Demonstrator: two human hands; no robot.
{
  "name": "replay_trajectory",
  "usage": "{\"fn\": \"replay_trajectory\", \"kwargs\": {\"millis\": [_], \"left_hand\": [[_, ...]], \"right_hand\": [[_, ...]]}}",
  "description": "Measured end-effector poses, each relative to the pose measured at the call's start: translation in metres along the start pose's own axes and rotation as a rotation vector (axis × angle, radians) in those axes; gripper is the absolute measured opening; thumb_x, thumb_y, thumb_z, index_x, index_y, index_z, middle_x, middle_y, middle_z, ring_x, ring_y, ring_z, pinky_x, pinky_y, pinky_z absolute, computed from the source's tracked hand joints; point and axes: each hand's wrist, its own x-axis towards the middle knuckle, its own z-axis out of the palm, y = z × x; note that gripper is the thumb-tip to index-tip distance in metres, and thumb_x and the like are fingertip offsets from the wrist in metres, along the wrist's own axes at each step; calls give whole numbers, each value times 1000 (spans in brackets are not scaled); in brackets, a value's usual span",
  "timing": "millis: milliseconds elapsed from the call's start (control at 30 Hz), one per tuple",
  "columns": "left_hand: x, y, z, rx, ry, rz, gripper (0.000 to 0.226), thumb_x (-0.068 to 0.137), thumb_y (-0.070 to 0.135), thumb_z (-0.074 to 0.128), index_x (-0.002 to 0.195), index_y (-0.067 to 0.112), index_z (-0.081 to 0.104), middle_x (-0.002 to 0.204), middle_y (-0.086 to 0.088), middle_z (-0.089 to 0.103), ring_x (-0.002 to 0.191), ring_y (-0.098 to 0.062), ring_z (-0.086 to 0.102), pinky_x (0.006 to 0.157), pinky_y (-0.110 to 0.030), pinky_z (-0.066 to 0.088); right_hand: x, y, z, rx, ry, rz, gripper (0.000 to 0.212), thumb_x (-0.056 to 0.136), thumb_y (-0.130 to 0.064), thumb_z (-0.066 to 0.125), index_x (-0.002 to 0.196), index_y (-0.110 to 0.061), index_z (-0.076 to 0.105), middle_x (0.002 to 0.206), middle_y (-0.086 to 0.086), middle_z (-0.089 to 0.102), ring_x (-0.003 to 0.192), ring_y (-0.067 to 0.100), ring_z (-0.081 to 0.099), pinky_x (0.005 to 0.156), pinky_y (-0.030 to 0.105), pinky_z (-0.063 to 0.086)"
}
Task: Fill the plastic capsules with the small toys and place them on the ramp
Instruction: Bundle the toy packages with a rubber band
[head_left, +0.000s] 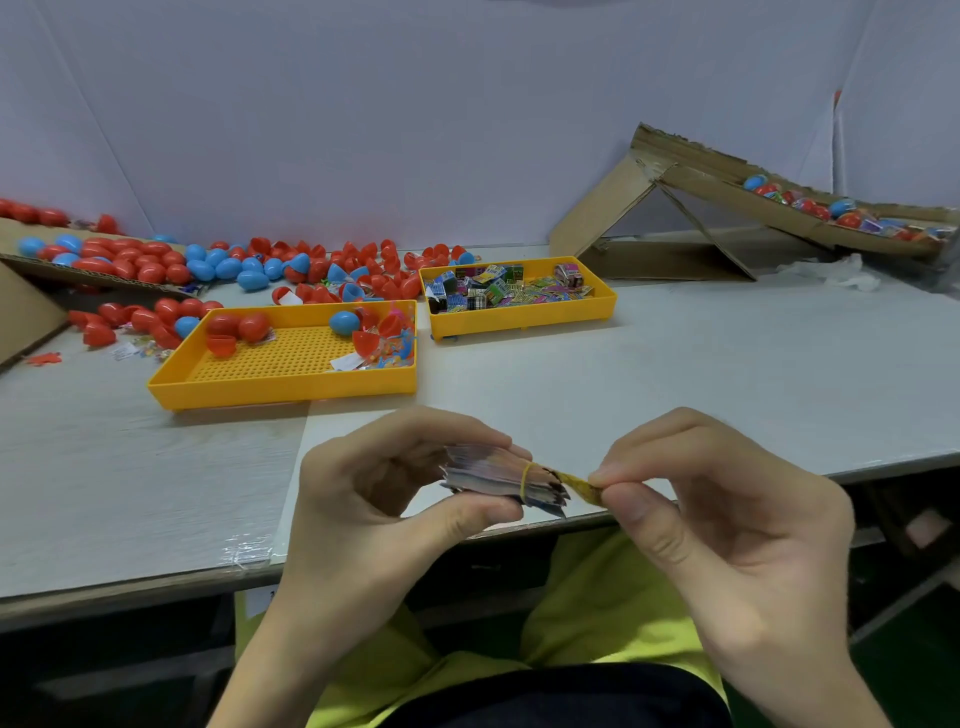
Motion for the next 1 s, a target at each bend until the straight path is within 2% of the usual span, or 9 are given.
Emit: {"fn": "replay_trajectory", "kwargs": {"millis": [133,267,467,533,600,700,767,867,1000], "left_hand": [[0,-2,0,-7,4,3,26,69,18,82,94,19,74,91,-1,77,84,-21,75,74,-21,56],[1,-6,-4,14,74,-5,26,69,23,79,92,33,75,89,11,77,83,-11,74,72,-17,56],[-2,-18,-4,16,131,-98,23,66,30,81,87,30,73,88,7,77,84,-12,74,70,-17,56],[-1,-22,0,24,129,-124,24,64,32,82,87,31,74,88,7,77,82,-13,74,69,-19,57],[-1,-25,1,28,129,-147,24,64,33,83,86,32,74,87,7,77,82,-12,74,68,-19,57],[0,-30,2,36,137,-181,25,65,36,83,88,31,73,88,7,77,82,-15,75,68,-19,57],[0,-32,2,52,146,-198,26,65,39,82,88,31,73,89,8,77,80,-16,75,68,-20,57],[0,-35,4,57,146,-211,26,66,38,82,88,30,72,86,6,77,75,-14,74,67,-20,56],[-3,-36,6,84,110,-200,25,68,39,81,90,32,72,86,8,76,77,-15,74,67,-20,56]], "right_hand": [[0,0,-1,-15,0,-7,5,90,-22,67,88,-19,69,82,-6,66,77,19,64,72,19,46],[7,7,-5,8,191,38,5,89,-28,70,85,-27,71,81,-10,71,73,10,67,70,16,50],[40,76,-11,-340,272,210,22,83,-9,78,97,-26,76,78,-11,75,73,10,72,72,19,56],[50,101,-12,-469,201,251,15,85,-10,76,94,-22,76,82,-11,74,75,8,72,72,13,53],[60,114,-11,-552,32,377,17,90,-11,70,103,-19,77,96,-7,75,87,8,70,76,5,47],[62,112,-8,-610,-104,482,29,97,-16,61,124,-21,69,126,-7,67,112,6,61,96,14,42],[55,93,-6,-401,-99,399,23,96,-24,63,118,-27,71,119,-12,70,109,4,63,95,22,49],[37,56,1,22,-306,354,26,87,-36,69,112,-31,73,107,-6,74,99,14,70,82,20,53],[25,50,9,-57,-304,305,18,83,-27,76,101,-31,76,98,-10,74,98,16,69,81,19,53]]}}
